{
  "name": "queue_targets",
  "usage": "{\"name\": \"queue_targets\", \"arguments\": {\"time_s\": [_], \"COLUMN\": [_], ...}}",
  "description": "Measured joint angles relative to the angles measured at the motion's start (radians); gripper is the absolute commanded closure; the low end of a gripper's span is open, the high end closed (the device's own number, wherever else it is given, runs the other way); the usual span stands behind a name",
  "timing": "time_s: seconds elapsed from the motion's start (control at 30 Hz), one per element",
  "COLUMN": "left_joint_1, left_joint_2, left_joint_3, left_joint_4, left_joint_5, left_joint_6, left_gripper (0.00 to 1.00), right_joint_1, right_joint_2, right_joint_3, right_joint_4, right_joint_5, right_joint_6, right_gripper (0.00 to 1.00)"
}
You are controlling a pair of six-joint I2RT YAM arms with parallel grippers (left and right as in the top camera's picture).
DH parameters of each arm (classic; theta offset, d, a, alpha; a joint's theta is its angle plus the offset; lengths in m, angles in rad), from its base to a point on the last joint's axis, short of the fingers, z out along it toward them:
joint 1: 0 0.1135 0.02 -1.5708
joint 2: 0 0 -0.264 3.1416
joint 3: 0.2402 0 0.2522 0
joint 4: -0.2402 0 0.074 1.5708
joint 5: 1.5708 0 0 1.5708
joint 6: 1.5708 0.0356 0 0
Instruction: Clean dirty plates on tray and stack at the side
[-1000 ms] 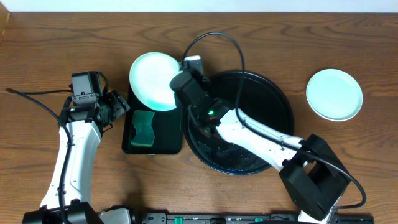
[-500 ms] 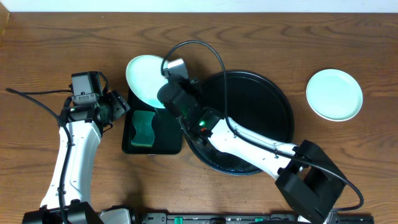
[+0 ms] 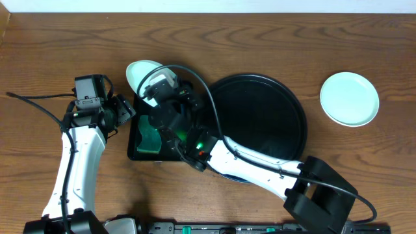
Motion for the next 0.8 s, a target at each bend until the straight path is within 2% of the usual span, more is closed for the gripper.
{"name": "queue_targets", "arguments": {"time_s": [0.2,0.43,0.8], "left_joint_1": [0.000,0.000,0.000], "left_joint_2": [0.000,0.000,0.000], "left_joint_3": [0.000,0.000,0.000], "left_joint_4": [0.000,0.000,0.000], "left_joint_5": [0.000,0.000,0.000], "left_joint_6": [0.000,0.000,0.000], "left_gripper": [0.18,0.18,0.18], "right_joint_1": [0.021,0.063,0.091], "right_joint_2": [0.000,0.000,0.000], "right_joint_3": [0.001,0.001,0.001], "right_joint_4": [0.079,0.181,0.198], "right_joint_5": [0.040,0.127,0.208], "right_joint_6": [-0.194,-0.343,-0.466], "right_gripper": [0.99,0.99,0.99]}}
